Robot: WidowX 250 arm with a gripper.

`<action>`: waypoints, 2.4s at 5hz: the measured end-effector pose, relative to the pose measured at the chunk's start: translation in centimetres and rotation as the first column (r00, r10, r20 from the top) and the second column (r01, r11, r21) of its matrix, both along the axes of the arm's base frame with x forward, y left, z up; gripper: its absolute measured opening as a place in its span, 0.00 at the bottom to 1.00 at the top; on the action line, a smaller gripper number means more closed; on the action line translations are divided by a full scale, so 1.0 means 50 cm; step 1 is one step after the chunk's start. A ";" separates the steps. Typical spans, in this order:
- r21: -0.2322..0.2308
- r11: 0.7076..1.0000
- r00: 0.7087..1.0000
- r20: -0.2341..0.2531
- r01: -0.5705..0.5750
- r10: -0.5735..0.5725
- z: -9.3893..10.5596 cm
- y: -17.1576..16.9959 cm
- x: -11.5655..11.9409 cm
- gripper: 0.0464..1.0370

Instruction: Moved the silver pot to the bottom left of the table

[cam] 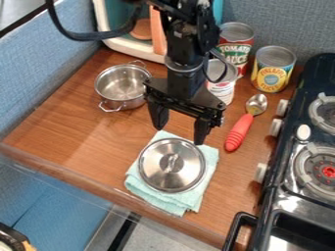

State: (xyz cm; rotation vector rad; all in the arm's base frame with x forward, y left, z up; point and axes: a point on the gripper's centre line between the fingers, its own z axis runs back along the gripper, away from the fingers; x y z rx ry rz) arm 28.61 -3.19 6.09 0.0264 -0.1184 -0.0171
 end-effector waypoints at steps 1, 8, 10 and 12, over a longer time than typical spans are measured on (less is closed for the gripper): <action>-0.001 1.000 0.999 -0.036 -0.001 0.001 -0.020 0.000 -0.005 0.96; -0.024 0.996 0.992 -0.085 -0.091 0.088 -0.138 0.207 0.215 0.62; -0.024 0.995 0.992 -0.089 -0.094 0.091 -0.139 0.208 0.213 0.11; -0.010 0.988 0.988 -0.029 -0.152 0.151 -0.064 0.221 0.186 0.03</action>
